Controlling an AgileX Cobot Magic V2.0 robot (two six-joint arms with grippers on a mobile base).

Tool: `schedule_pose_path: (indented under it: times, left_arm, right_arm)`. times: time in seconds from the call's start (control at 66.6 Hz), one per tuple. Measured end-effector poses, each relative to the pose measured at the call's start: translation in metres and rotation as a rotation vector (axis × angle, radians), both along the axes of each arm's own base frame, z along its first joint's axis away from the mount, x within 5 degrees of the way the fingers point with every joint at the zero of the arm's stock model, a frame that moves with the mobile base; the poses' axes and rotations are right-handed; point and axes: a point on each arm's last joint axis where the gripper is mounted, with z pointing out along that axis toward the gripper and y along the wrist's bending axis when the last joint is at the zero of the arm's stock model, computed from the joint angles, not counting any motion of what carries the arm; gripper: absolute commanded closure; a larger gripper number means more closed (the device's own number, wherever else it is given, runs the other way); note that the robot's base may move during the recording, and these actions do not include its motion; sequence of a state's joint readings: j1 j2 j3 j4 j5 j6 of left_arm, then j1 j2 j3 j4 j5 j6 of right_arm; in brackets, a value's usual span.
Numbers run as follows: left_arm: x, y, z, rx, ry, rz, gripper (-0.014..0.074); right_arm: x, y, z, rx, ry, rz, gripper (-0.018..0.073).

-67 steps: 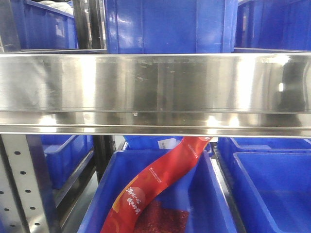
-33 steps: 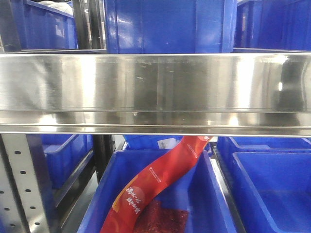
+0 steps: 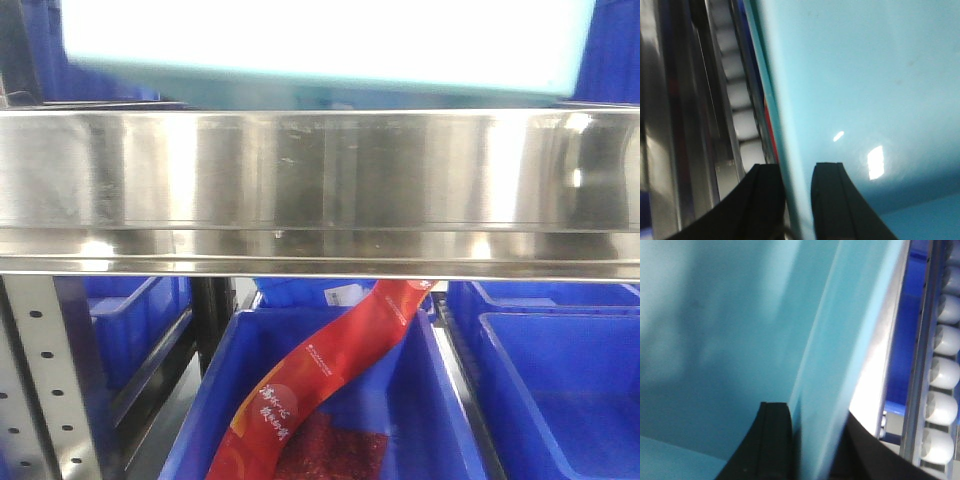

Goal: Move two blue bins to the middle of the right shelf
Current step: 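Push the light-blue bin onto the upper shelf rollers with both grippers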

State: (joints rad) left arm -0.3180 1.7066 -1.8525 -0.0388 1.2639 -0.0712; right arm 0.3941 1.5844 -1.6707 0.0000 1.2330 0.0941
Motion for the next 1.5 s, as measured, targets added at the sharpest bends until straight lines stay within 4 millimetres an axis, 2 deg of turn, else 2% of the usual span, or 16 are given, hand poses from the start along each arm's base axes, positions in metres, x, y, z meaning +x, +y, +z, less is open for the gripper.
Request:
schedule_pose_path:
  times: [0.075, 0.15, 0.24, 0.375, 0.42, 0.435, 0.585, 0.735, 0.841, 0.916, 0.991, 1.081, 1.156, 1.291, 1.501]
  left_arm:
    - [-0.001, -0.001, -0.012, 0.005, 0.047, -0.002, 0.0672]
    - [-0.002, -0.001, -0.020, 0.009, 0.074, -0.003, 0.0588]
    - [-0.002, -0.001, -0.023, 0.013, 0.086, -0.005, 0.0412]
    - [-0.003, -0.007, -0.023, -0.024, 0.086, -0.027, 0.0083]
    - [-0.003, -0.009, -0.021, -0.038, 0.074, -0.031, -0.0027]
    - [-0.003, -0.009, -0.021, -0.041, 0.071, -0.035, -0.0031]
    - [-0.004, -0.011, -0.005, -0.071, 0.018, -0.041, 0.0078]
    - [-0.015, -0.007, 0.018, -0.092, -0.054, -0.042, 0.0195]
    - [-0.033, 0.001, 0.042, -0.098, -0.126, -0.042, 0.0316]
    - [-0.046, 0.009, 0.057, -0.080, -0.183, -0.033, 0.0417]
    - [-0.061, 0.018, 0.072, -0.054, -0.245, -0.019, 0.0562]
    - [-0.078, 0.026, 0.083, -0.042, -0.290, -0.009, 0.0695]
    - [-0.091, 0.031, 0.088, -0.054, -0.340, -0.006, 0.0707]
    - [-0.109, 0.038, 0.087, -0.090, -0.436, 0.010, 0.0707]
    - [-0.137, 0.055, 0.052, -0.081, -0.528, 0.085, 0.0707]
  right_arm:
    - [0.000, 0.000, 0.000, 0.002, -0.004, 0.000, 0.0711]
    - [0.001, 0.000, 0.001, 0.006, -0.015, 0.000, 0.0648]
    - [0.002, 0.000, 0.001, 0.003, -0.023, -0.001, 0.0438]
    - [0.000, 0.005, 0.001, 0.042, -0.016, 0.019, 0.0010]
    - [0.000, 0.006, 0.002, 0.053, -0.014, 0.023, -0.0013]
    - [0.000, 0.007, 0.002, 0.055, -0.015, 0.028, -0.0009]
    - [-0.003, 0.007, 0.005, 0.066, -0.020, 0.031, 0.0013]
    - [-0.013, 0.003, 0.026, 0.098, -0.099, 0.032, 0.0090]
    - [-0.028, -0.006, 0.051, 0.129, -0.202, 0.026, 0.0225]
    - [-0.040, -0.019, 0.067, 0.135, -0.269, 0.003, 0.0372]
    - [-0.052, -0.036, 0.082, 0.133, -0.336, -0.037, 0.0554]
    - [-0.063, -0.055, 0.091, 0.128, -0.395, -0.092, 0.0728]
    - [-0.072, -0.066, 0.089, 0.128, -0.420, -0.124, 0.0720]
    - [-0.088, -0.076, 0.072, 0.117, -0.433, -0.147, 0.0721]
    - [-0.117, -0.083, 0.028, 0.130, -0.487, -0.143, 0.0721]
